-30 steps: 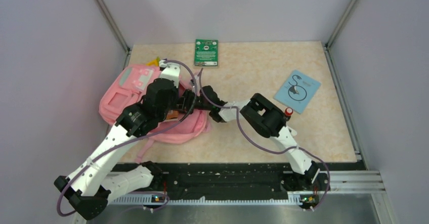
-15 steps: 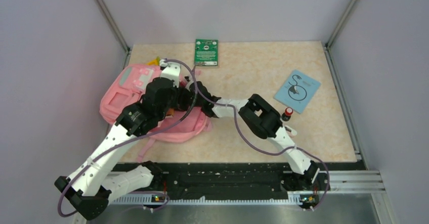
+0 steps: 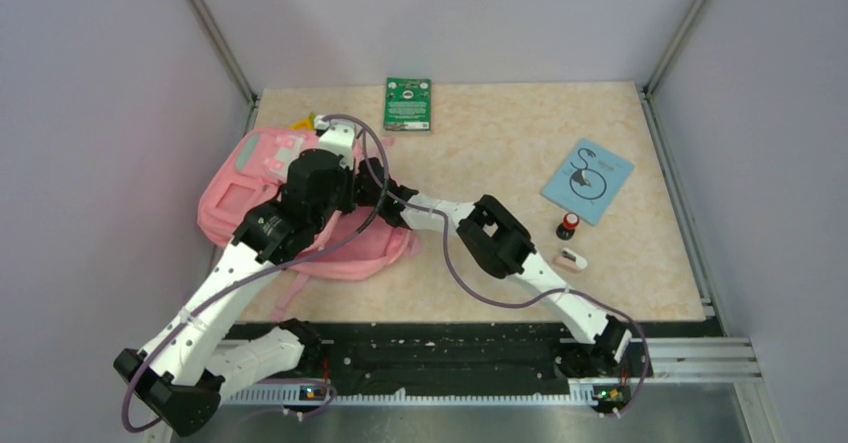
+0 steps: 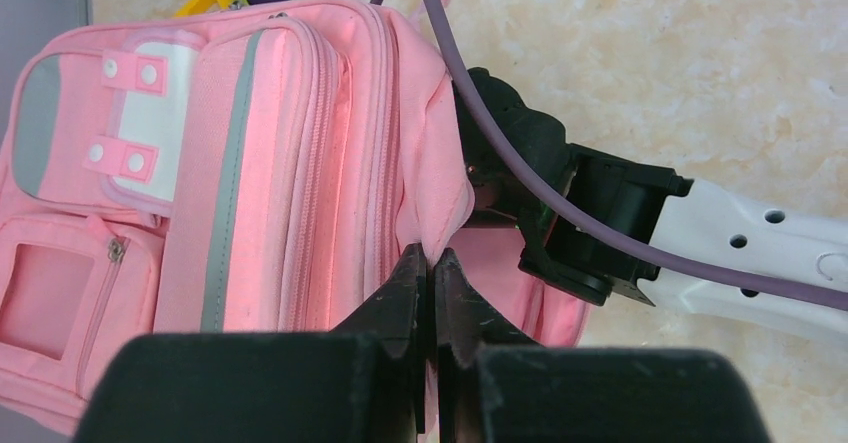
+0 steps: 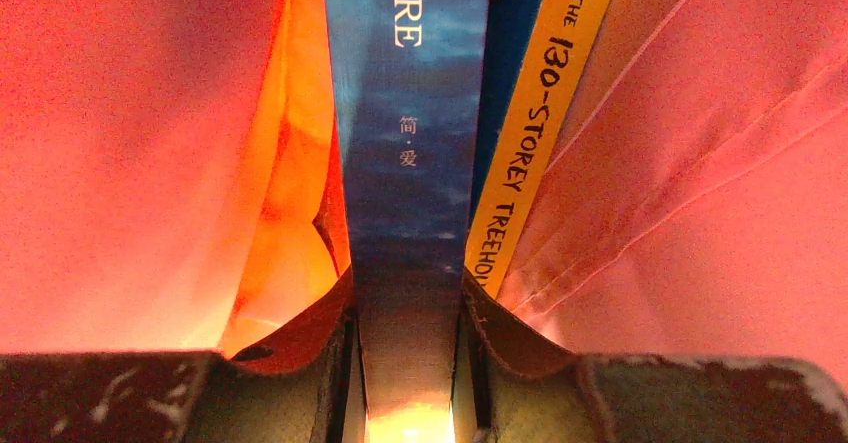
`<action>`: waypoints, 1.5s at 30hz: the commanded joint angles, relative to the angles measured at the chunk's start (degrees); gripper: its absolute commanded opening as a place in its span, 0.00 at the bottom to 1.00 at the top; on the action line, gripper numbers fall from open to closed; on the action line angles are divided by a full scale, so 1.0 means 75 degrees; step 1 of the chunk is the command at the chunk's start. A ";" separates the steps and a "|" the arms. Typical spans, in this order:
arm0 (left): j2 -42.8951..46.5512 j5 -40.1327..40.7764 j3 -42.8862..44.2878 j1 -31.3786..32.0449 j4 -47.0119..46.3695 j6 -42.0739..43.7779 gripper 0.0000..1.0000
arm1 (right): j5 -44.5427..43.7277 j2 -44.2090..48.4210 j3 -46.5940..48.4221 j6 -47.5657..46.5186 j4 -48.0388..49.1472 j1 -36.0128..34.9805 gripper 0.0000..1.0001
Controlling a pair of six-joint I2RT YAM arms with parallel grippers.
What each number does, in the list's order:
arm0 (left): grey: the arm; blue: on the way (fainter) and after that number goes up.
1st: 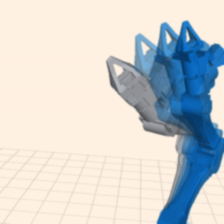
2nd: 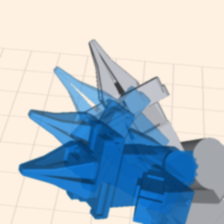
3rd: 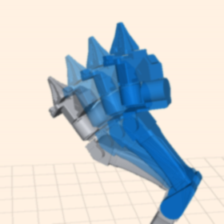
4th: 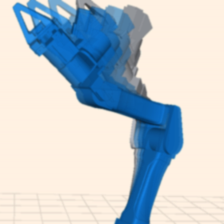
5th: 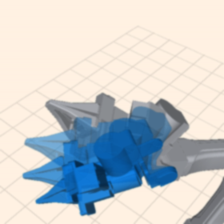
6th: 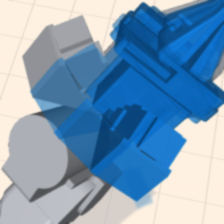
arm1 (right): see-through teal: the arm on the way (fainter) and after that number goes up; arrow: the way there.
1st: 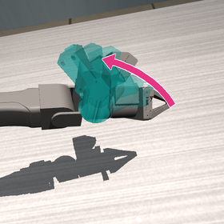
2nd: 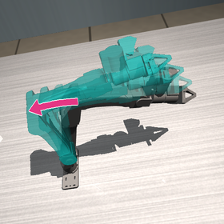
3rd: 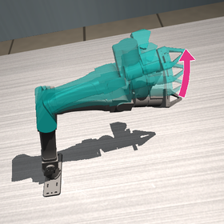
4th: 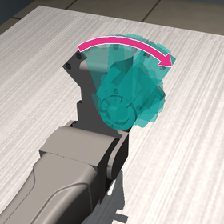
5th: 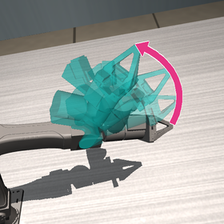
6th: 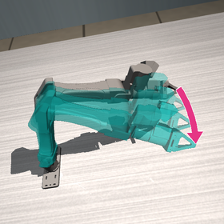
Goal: Pack the student bag
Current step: Place the book in the student bag.
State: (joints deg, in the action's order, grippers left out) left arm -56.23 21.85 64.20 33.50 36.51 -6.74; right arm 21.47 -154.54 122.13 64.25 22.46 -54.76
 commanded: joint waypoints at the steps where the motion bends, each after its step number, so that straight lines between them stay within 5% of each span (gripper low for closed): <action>1: 0.0067 -0.0468 0.0007 -0.0204 -0.1060 -0.0231 0.00 | -0.0095 -0.0033 0.0565 -0.0612 0.0432 -0.0140 0.16; 8: 0.0170 -0.0254 -0.0164 -0.0344 -0.1117 -0.0192 0.00 | -0.0212 0.0914 -0.0960 -0.1048 0.1187 -0.0140 0.52; 12: 0.0228 -0.0180 -0.0261 -0.0380 -0.1128 -0.0182 0.00 | -0.0197 0.1449 -0.1709 -0.1303 0.1304 -0.0129 0.65; 22: 0.0324 -0.0007 -0.0384 -0.0467 -0.1159 -0.0186 0.00 | -0.0391 0.3355 -0.4393 -0.2053 0.1155 -0.0128 0.74; 30: 0.0452 -0.0527 -0.0093 -0.0476 -0.0628 -0.0493 0.01 | -0.0928 0.6067 -0.6867 -0.3445 0.0332 -0.0138 0.74; 32: 0.0533 -0.0944 -0.0040 -0.0470 -0.0396 -0.0567 0.17 | -0.1192 0.6808 -0.7436 -0.3741 -0.0119 -0.0114 0.76; 35: 0.0605 -0.2001 0.0025 -0.0472 -0.0105 -0.0635 0.54 | -0.1347 0.7786 -0.8178 -0.3951 -0.0637 0.0071 0.77; 38: 0.0368 -0.3208 0.0393 -0.0467 0.0452 -0.0820 0.78 | -0.1401 0.8606 -0.8823 -0.4104 -0.1192 0.0510 0.78; 45: -0.0240 -0.3120 0.0523 -0.0551 -0.0311 -0.1711 0.95 | -0.1416 0.9455 -0.8937 -0.4814 -0.2357 0.2005 0.81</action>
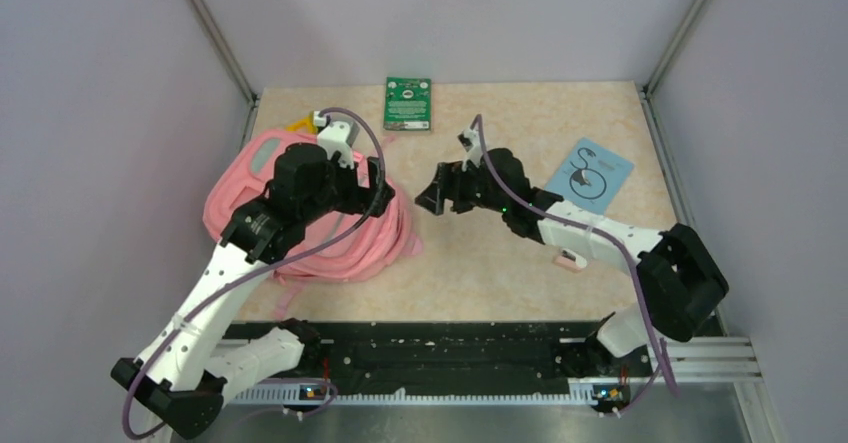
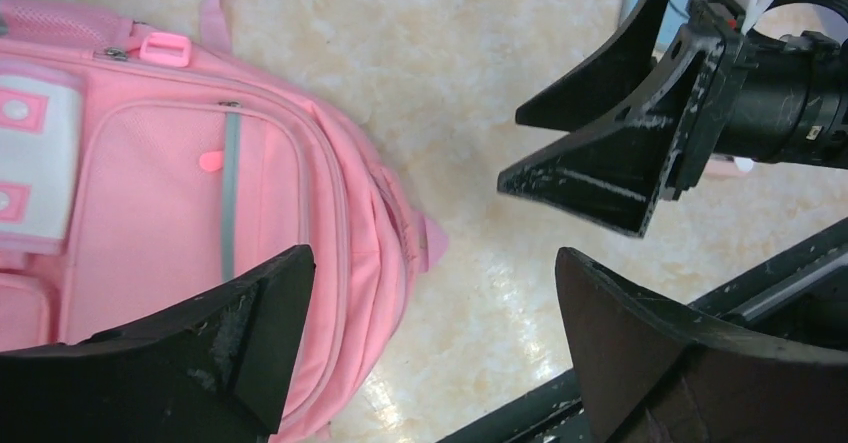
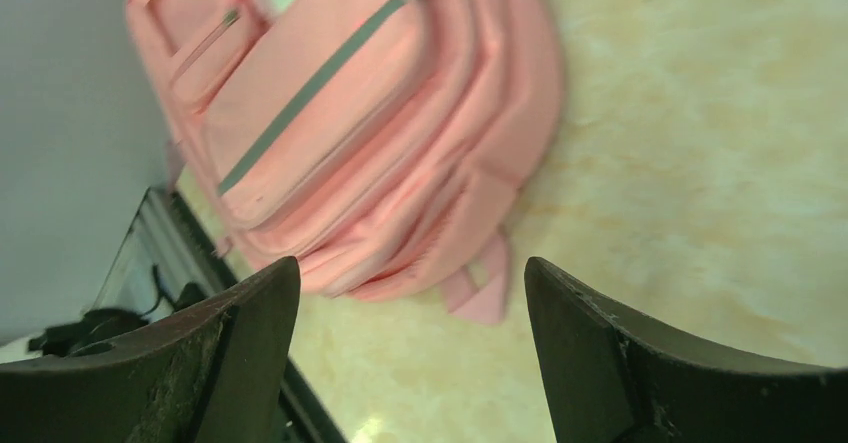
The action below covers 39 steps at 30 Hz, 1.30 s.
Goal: Pack the student bag
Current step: Place the book in the student bag, then move the book to the center of the board.
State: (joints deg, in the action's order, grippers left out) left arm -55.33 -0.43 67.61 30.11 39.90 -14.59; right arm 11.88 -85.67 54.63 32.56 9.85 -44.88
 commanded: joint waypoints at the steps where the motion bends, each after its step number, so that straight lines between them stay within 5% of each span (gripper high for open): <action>1: -0.0593 -0.0259 0.0060 -0.0178 -0.1053 -0.0753 0.95 | -0.0086 0.0211 0.0153 -0.0656 -0.0709 0.0868 0.81; 14: -0.5884 -0.0019 0.2403 -0.1788 -0.3670 -0.1815 0.95 | 0.0383 -0.2819 0.3010 -0.0610 -0.0764 0.2213 0.79; 24: -0.9219 -0.0205 0.5000 -0.2706 -0.3874 -0.2427 0.86 | 0.0571 -0.5531 0.5682 -0.0087 -0.0506 0.2445 0.75; 39: -1.1931 -0.1077 0.7824 -0.2807 -0.3016 -0.2756 0.84 | 0.0759 -0.8399 0.9074 0.0687 -0.0826 0.2574 0.69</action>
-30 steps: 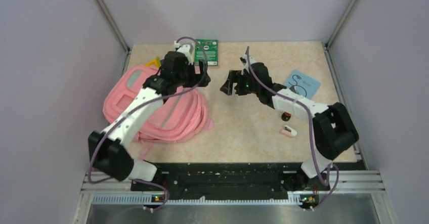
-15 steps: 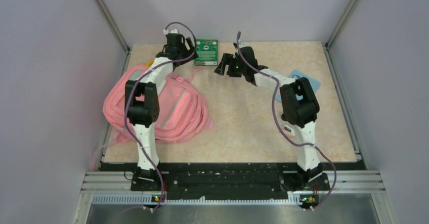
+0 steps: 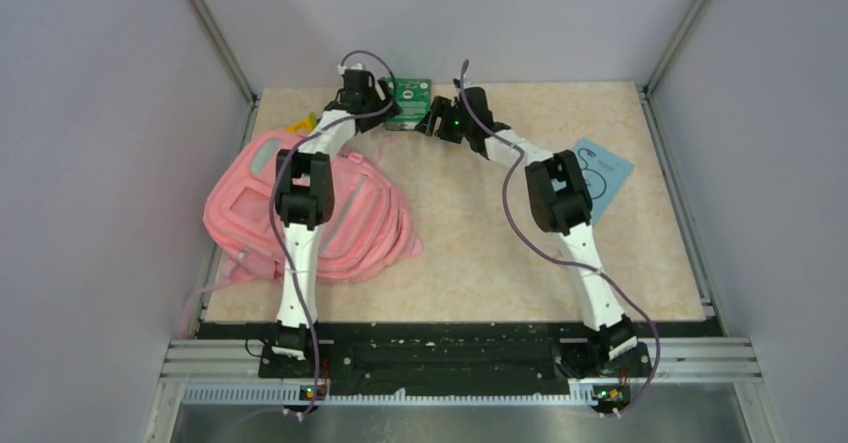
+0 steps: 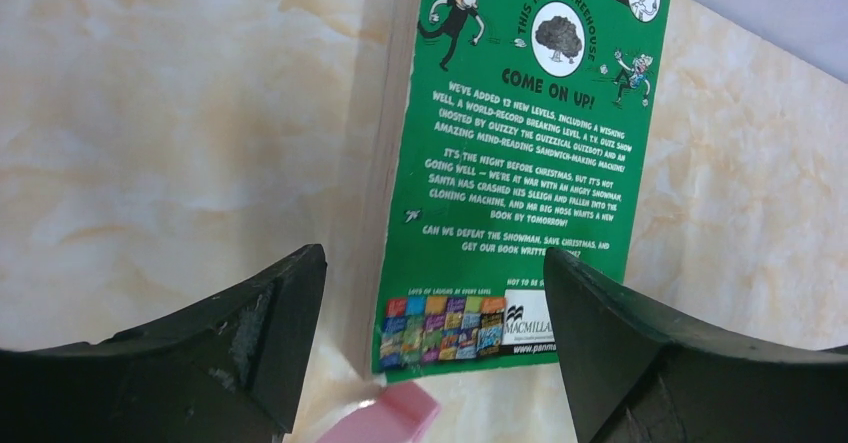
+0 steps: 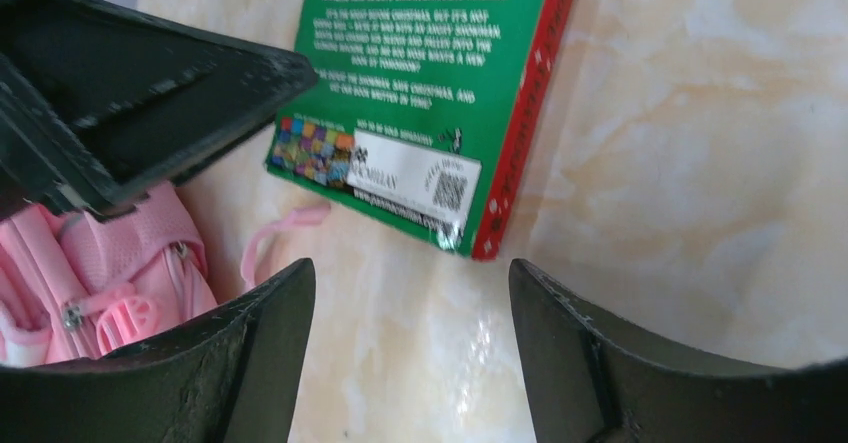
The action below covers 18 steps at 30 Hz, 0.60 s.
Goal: Pack the student bag
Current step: Move the book to the center of the board.
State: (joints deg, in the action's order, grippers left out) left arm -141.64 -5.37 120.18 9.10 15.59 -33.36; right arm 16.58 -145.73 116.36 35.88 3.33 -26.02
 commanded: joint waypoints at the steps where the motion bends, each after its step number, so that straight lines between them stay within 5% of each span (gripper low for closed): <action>1: -0.0499 -0.0608 0.0827 -0.0007 0.0123 -0.0321 0.84 | 0.0143 -0.0492 0.0977 0.0276 0.0037 0.0058 0.69; 10: -0.0866 -0.2047 0.0736 0.0070 -0.0720 -0.0447 0.59 | 0.0701 -0.1378 0.2125 0.0369 -0.0114 0.0059 0.63; 18: 0.0423 -0.2133 -0.1376 0.0561 -0.1487 0.0063 0.45 | 0.0852 0.0081 0.0354 -0.0643 -0.0155 0.0058 0.57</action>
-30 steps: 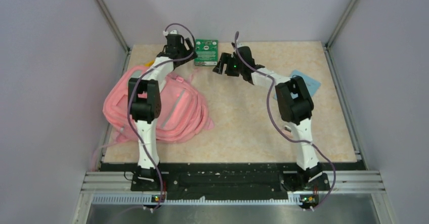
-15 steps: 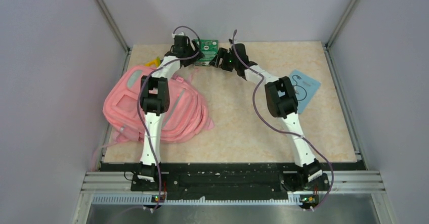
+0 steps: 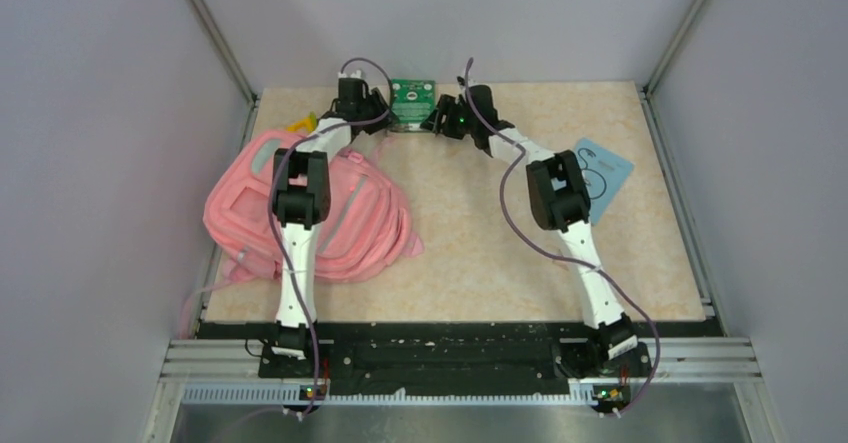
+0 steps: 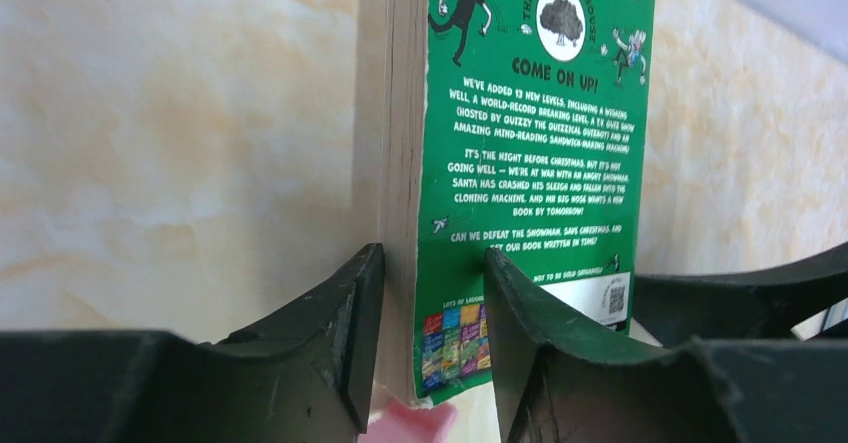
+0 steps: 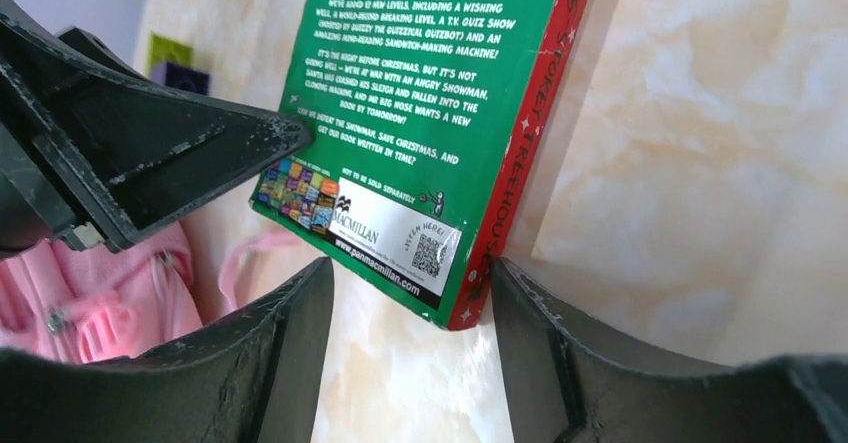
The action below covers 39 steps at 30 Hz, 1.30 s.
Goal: Pack the student bag
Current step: Move the book to the center of the board.
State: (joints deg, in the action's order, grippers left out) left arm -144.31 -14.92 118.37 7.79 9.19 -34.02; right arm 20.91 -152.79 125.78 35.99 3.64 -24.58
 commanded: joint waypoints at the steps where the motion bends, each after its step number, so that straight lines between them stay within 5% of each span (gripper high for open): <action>1: 0.0996 -0.0821 -0.1460 0.0818 -0.0712 0.0182 0.44 | 0.0306 0.1307 -0.1332 -0.0787 -0.0158 -0.0135 0.57; 13: 0.3699 0.0317 -0.5268 0.2392 -0.0401 0.0292 0.39 | -0.0060 0.6032 -0.8206 -0.0774 0.0716 -0.0277 0.49; 19: 0.5201 -0.0005 -0.7698 0.3330 -0.1471 -0.0502 0.38 | -0.0686 0.8562 -1.0882 -0.0535 0.0497 -0.0485 0.50; 27: 0.6795 0.0765 -0.8826 0.3819 -0.1600 -0.1106 0.54 | -0.1711 1.0861 -1.1702 -0.0768 -0.0900 -0.0452 0.74; 39: 0.6217 0.0944 -0.8905 0.3834 -0.2517 -0.1885 0.70 | -0.1522 1.0004 -1.1611 -0.1128 -0.0557 -0.0064 0.78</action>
State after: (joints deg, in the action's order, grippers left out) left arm -95.59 -9.43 51.77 36.49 -5.23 -45.67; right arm 9.13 -75.68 37.78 28.86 -2.85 -25.65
